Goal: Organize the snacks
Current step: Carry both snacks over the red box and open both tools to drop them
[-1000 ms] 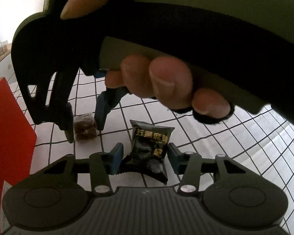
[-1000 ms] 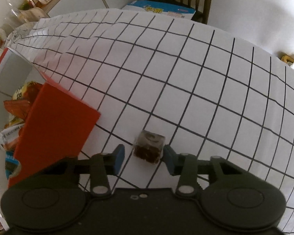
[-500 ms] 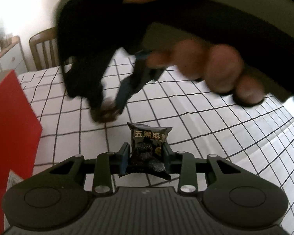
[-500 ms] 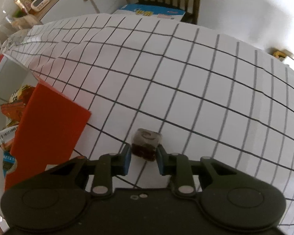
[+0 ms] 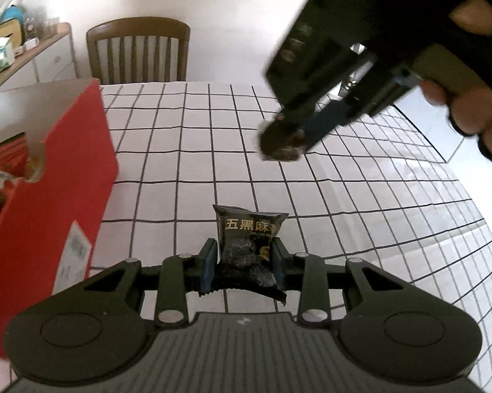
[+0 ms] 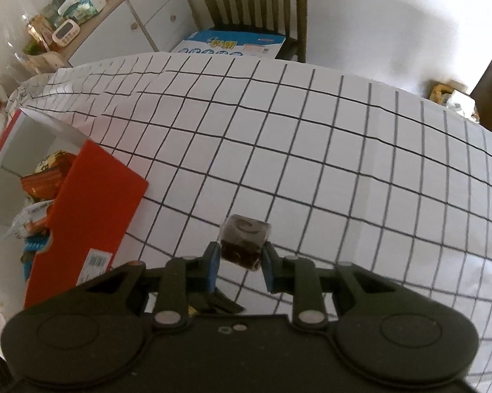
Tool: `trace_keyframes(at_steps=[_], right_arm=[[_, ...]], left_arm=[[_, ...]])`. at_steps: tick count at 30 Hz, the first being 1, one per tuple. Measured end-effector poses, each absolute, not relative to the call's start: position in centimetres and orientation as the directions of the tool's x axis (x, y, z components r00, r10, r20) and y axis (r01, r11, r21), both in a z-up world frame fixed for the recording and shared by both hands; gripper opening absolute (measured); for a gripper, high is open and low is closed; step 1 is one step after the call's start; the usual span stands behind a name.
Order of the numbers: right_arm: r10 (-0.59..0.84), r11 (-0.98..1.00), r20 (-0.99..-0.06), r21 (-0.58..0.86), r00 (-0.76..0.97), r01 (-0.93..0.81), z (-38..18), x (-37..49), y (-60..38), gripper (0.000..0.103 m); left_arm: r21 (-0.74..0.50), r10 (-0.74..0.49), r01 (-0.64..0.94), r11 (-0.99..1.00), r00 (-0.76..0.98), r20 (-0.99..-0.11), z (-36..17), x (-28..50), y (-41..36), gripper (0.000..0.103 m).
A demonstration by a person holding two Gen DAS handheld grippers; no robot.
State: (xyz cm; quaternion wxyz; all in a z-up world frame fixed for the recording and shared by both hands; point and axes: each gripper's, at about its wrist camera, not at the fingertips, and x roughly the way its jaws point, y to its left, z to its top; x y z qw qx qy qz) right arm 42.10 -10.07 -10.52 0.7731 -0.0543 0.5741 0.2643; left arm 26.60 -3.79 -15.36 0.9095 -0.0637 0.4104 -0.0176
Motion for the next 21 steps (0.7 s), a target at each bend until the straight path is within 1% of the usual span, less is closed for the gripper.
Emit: trace_keyframes(at_steps=[12,21], right_arm=[[0.377,0.846,-0.896,0.23,0.235,-0.481,-7.1,36.6,-12.9,0.025],[0.409,0.823,-0.876,0.233,0.256,-0.518,-4.4,31.2,-13.2,0.025]], left_arm=[[-0.158,-0.063,-0.074,0.985,0.695,-0.717,-10.1,22.0,-2.8,0.033],[-0.162,-0.038,-0.105,0.981,0.718,-0.695,-6.8,18.6,-1.6,0.033]])
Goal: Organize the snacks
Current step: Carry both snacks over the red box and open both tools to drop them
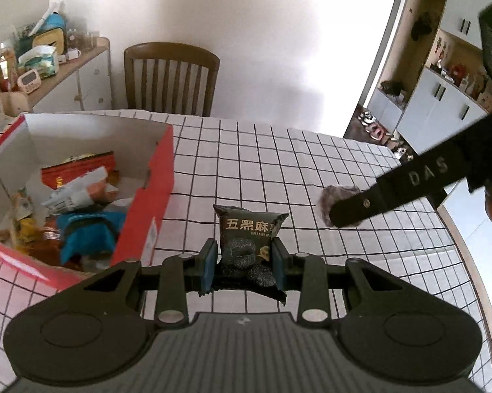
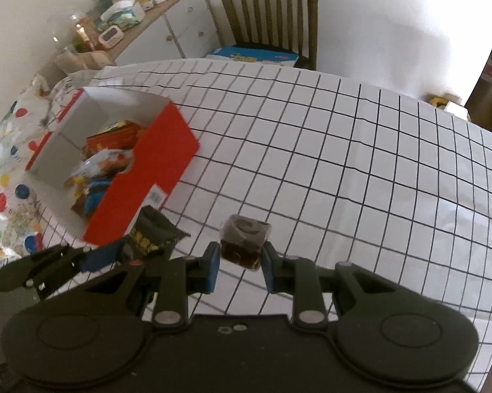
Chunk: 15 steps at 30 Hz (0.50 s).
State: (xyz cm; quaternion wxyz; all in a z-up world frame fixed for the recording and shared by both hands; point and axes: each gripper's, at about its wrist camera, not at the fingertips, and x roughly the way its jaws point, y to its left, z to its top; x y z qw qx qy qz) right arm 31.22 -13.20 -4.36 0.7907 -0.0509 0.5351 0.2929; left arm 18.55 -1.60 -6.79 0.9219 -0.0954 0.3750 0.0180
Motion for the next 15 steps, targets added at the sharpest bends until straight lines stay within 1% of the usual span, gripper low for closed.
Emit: trace_keyframes(at_steps=[8,15], right_arm=[[0.449,0.793,-0.852,0.241,0.27,-0.56,-2.2,27.2,-12.6,0.025],[0.491,0.761,-0.826,0.251,0.278,-0.598,-0.6,24.3,-10.8,0.025]], left_arm=[[-0.158,-0.017,-0.122,0.98,0.739,-0.674,-4.5,15.7,0.1,0.033],[-0.149,0.012,-0.15,0.977,0.744,-0.668,-2.7,14.0,3.7,0.033]])
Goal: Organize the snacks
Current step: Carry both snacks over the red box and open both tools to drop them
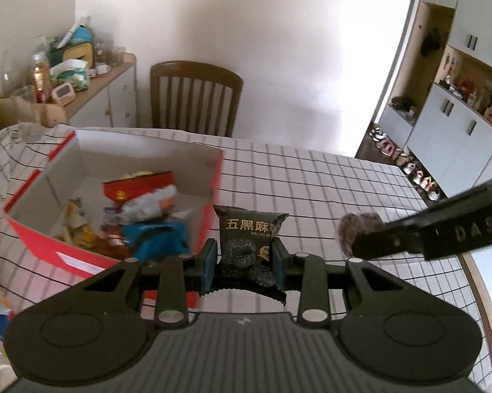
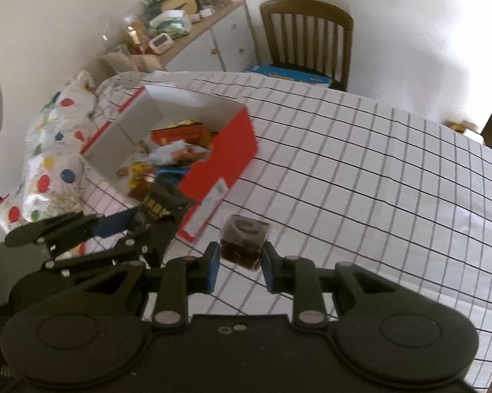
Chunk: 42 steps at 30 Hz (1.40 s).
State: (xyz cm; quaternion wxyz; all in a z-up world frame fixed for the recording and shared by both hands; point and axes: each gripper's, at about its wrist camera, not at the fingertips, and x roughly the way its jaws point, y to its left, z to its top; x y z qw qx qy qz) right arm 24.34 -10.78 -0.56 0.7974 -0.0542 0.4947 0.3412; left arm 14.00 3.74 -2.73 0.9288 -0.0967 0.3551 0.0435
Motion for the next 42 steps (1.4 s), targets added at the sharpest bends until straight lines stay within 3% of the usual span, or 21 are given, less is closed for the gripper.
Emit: trace_keyframes(at_steps=[21,42], right_arm=[[0.5,0.751,-0.8,0.209,0.333,-0.626,0.0,21.8,1.9,0.025],[0.398,0.82,-0.843,0.15,0.362,-0.552,-5.6,23.2,8.9,0.026]], left_arm=[[-0.096,0.089,-0.209,0.973,0.728,-0.679,-1.1,15.7,19.7,0.034],[-0.086,0.073,-0.227,0.97,0.614,-0.786,-8.5,22.8,24.7,0.034]])
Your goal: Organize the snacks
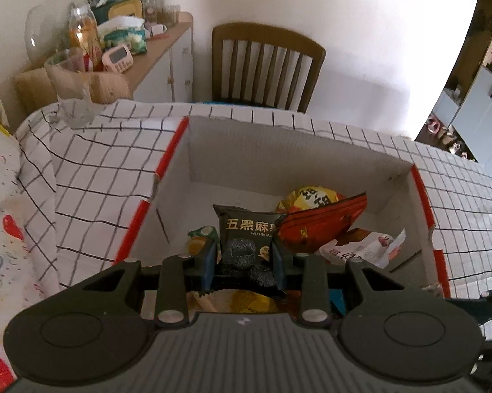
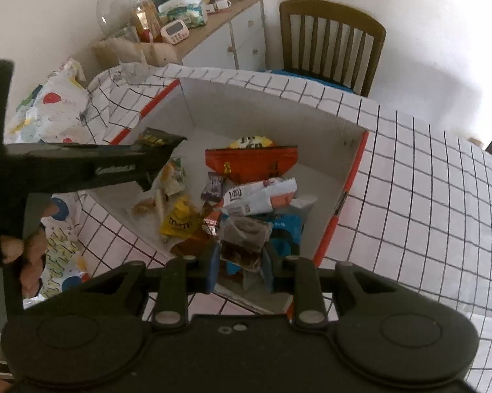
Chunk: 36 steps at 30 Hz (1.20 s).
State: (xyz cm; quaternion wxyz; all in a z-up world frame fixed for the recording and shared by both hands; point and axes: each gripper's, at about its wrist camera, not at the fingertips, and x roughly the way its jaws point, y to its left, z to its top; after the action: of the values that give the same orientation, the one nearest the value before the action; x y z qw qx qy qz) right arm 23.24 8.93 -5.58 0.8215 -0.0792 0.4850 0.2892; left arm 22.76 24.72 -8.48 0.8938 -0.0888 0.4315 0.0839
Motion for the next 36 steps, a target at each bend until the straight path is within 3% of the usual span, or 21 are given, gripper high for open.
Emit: trace_keyframes(at_steps=[16,17,19,20,21,29,36], right_arm=[[0.388,0.829,-0.853,0.157,0.35,-0.536,-7.1,23.5,9.3,0.03],[0.393,0.829,-0.851,0.164,0.348,-0.535,-7.1,23.5,9.2,0.031],[0.398,0.828,-0.849,0.171,0.346,-0.533,-7.0,23.4,9.1,0.032],[0.402,0.828,-0.848,0.175,0.345,-0.533,-7.0,23.4,9.1,0.034],[0.406,0.827,-0.847,0.18,0.344,-0.532,-7.0,23.3,9.0,0.035],[0.449,0.819,-0.816,0.212,0.365,-0.533,-5.9,22.6,8.2,0.055],[0.488,0.8,-0.78,0.219,0.392,-0.559,-4.1,21.4,6.9,0.066]], left_arm=[[-0.094,0.035,-0.204,0.974,0.553,-0.832,-11.5,23.2,22.9,0.036],[-0.098,0.032,-0.203,0.974,0.554,-0.832,-11.4,23.2,22.9,0.037],[-0.106,0.026,-0.202,0.974,0.559,-0.829,-11.2,23.0,22.8,0.052],[-0.106,0.028,-0.203,0.973,0.564,-0.825,-11.0,22.8,22.7,0.065],[-0.103,0.033,-0.203,0.974,0.573,-0.819,-10.8,22.6,22.6,0.069],[-0.095,0.039,-0.184,0.978,0.614,-0.788,-8.9,21.3,21.9,0.069],[-0.098,0.027,-0.156,0.983,0.648,-0.761,-7.0,19.4,20.9,0.07]])
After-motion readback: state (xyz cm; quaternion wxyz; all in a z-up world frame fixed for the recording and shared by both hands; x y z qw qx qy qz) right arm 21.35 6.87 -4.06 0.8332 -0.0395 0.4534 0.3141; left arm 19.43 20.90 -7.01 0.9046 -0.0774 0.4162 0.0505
